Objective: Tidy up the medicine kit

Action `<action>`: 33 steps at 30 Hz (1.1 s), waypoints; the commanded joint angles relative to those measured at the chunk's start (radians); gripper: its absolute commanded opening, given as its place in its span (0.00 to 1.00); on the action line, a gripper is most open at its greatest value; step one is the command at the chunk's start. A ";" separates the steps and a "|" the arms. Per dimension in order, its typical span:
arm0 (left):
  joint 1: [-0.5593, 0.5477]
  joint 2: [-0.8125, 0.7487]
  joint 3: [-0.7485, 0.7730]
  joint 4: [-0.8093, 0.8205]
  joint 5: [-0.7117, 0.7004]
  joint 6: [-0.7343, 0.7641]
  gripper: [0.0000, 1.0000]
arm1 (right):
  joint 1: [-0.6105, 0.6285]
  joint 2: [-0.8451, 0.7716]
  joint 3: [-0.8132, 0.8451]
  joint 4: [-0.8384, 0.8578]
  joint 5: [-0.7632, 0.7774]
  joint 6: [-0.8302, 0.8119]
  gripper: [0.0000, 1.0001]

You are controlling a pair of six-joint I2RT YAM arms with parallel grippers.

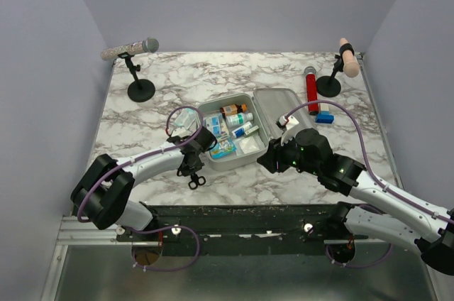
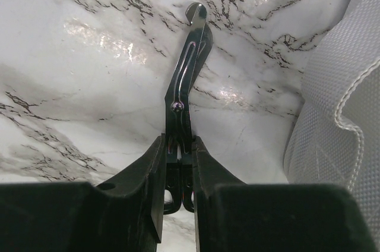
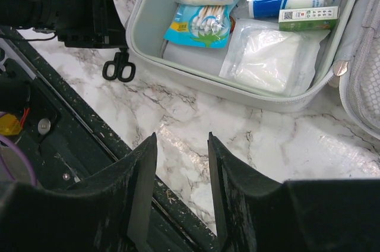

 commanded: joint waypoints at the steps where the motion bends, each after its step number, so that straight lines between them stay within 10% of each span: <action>1: -0.002 0.033 -0.065 -0.017 0.031 -0.008 0.13 | 0.007 -0.017 -0.013 -0.019 0.024 -0.014 0.48; 33: -0.002 -0.122 0.120 -0.203 -0.085 0.010 0.00 | 0.007 0.004 -0.003 -0.019 0.010 -0.013 0.48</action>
